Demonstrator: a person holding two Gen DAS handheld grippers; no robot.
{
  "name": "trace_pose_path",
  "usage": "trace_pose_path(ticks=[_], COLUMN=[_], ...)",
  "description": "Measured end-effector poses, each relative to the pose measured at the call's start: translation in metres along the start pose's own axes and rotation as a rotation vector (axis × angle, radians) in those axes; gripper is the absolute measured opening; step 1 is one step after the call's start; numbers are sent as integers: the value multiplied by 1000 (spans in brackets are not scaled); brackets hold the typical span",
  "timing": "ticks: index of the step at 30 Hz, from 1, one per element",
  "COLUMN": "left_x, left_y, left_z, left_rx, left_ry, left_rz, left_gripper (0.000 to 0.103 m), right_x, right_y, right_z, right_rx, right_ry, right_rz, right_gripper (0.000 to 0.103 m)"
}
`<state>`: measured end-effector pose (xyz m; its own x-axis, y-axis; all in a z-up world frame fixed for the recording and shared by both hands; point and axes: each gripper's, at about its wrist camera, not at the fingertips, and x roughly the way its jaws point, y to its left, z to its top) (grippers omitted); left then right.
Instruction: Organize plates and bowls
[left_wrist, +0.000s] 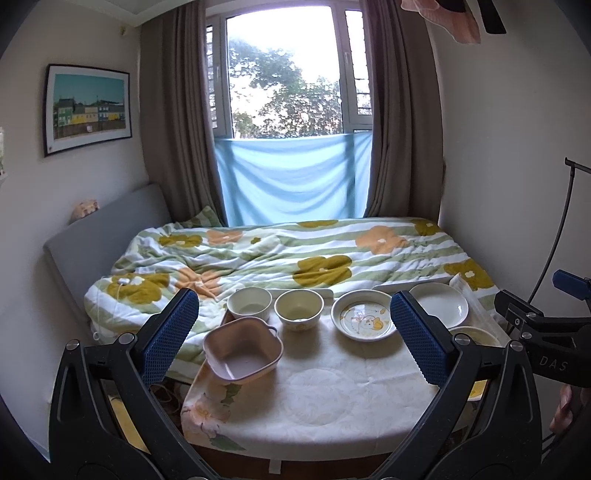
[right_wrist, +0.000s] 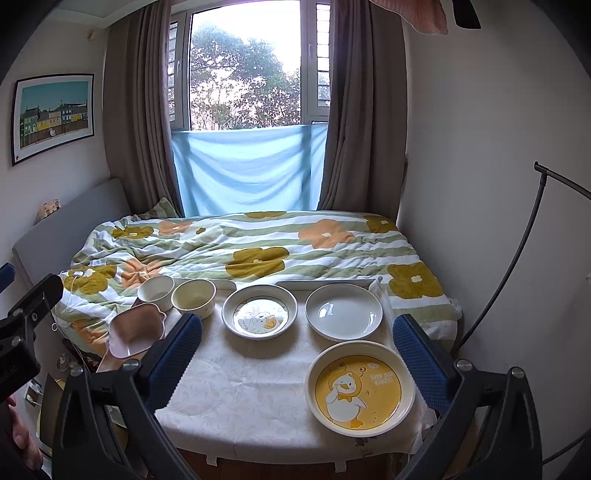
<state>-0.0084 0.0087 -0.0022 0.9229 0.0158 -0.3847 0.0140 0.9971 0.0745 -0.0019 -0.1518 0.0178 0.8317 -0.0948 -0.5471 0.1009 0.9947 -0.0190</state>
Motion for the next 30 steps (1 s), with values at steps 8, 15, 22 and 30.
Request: trace_pose_path(ticks=[8, 15, 22, 30], left_x=[-1, -1, 1, 2], left_y=[3, 3, 3, 3], left_z=[0, 0, 0, 0], left_rx=[-10, -7, -5, -5], left_ry=[3, 3, 6, 6], left_rz=[0, 7, 17, 17], left_gripper=[103, 103, 103, 103], right_x=[-2, -3, -4, -3], right_y=[2, 3, 2, 2], right_z=[0, 0, 0, 1], right_rx=[2, 2, 3, 3], right_ry=[2, 1, 3, 2], right_rz=[-1, -3, -1, -3], right_gripper=[103, 103, 103, 103])
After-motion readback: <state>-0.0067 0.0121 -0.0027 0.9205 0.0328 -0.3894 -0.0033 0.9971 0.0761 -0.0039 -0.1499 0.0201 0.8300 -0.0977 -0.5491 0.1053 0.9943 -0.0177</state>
